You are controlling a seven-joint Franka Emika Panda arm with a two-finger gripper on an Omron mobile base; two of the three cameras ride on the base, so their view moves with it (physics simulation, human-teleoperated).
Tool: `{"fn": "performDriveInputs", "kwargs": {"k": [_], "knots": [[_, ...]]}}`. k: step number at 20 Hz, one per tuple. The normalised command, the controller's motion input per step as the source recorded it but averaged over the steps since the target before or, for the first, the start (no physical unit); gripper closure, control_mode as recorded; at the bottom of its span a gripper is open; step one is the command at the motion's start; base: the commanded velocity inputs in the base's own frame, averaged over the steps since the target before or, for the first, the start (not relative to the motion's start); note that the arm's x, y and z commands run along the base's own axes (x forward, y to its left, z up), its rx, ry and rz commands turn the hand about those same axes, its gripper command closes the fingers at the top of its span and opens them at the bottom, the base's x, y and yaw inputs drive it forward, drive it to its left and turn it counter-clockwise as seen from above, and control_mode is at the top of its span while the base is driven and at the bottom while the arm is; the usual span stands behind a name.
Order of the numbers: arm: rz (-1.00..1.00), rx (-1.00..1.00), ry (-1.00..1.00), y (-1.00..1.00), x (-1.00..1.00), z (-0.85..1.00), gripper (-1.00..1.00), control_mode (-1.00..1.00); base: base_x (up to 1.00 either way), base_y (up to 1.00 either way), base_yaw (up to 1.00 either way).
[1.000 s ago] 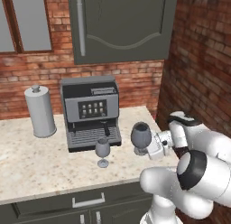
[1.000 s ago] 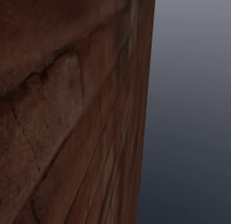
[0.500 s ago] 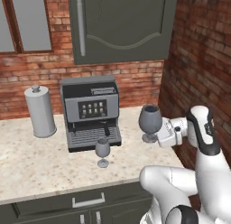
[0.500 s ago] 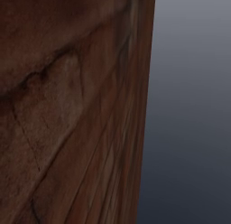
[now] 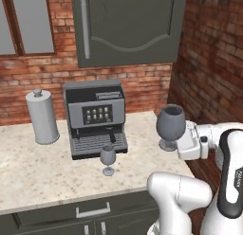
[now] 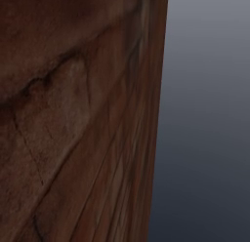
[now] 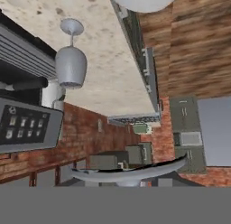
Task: Retrieve the wine glasses from the counter and place one next to each plate.
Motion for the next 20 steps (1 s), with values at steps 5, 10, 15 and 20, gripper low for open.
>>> {"fn": "performDriveInputs", "kwargs": {"k": [5,10,15,20], "knots": [[0.00,0.00,-0.37,0.00,-0.94,0.58,1.00,-1.00,0.00,0.00,0.00],[0.00,0.03,-0.10,0.01,-0.34,0.33,1.00,1.00,-0.46,0.02,0.00],[0.00,0.00,0.00,0.00,0.00,0.00,1.00,1.00,-0.96,0.45,0.00],[0.00,0.00,0.00,0.00,0.00,0.00,1.00,1.00,-1.00,0.96,0.00]]}}
